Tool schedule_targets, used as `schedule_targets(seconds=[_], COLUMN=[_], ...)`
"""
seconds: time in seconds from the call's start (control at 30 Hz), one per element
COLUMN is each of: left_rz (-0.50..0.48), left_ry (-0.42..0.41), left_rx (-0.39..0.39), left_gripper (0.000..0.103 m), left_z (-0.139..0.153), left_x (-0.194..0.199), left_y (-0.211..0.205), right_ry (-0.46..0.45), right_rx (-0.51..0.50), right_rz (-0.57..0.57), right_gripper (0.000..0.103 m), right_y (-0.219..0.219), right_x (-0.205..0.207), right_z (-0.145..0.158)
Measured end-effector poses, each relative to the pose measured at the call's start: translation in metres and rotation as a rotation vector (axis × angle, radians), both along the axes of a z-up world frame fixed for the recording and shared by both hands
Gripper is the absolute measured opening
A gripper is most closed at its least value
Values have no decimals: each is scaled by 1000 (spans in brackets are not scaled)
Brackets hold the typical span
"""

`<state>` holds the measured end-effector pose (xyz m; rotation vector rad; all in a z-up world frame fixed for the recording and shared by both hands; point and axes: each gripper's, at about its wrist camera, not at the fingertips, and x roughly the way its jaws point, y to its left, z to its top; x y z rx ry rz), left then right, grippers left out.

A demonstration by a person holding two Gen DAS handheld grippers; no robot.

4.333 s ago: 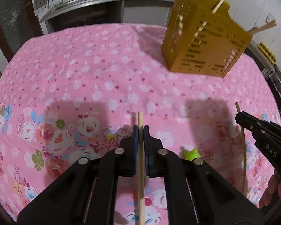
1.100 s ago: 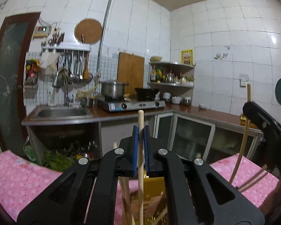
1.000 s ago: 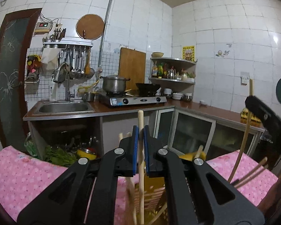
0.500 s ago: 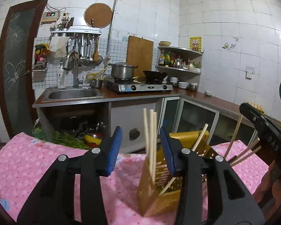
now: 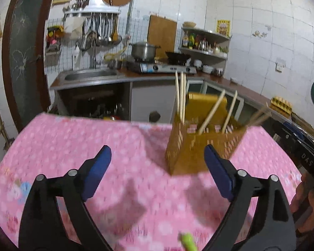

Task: Organize utensils
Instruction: 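Withdraw both tools from the holder toward the green-handled fork, then close the right tool on the green-handled fork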

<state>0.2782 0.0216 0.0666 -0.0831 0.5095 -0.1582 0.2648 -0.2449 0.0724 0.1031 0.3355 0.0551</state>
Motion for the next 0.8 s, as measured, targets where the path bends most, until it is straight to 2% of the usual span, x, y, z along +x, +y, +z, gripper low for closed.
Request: schedule_targets(seconds=[0.1,0.37,0.5,0.73,0.8], left_rz=[-5,3,8,10,7], left_ry=[50,164,218,279,303], left_rx=[7,34,76,122,143], left_gripper=[92,94,94,97,97], left_z=[-13,-47,-64,-88,-94], left_x=[-16,-38,-42,-53,-55], left_y=[4,27,41,63,70], right_ry=[85,231,284,355,374], right_rx=[-4,-26,-25,8,3], right_rz=[11,7,3,13,22], right_gripper=[61,61,61,61,64], right_y=[4,20,34,59,69], right_x=[-16,-43,-51,-64,-67], right_z=[-15,-61,-79,-93,-96])
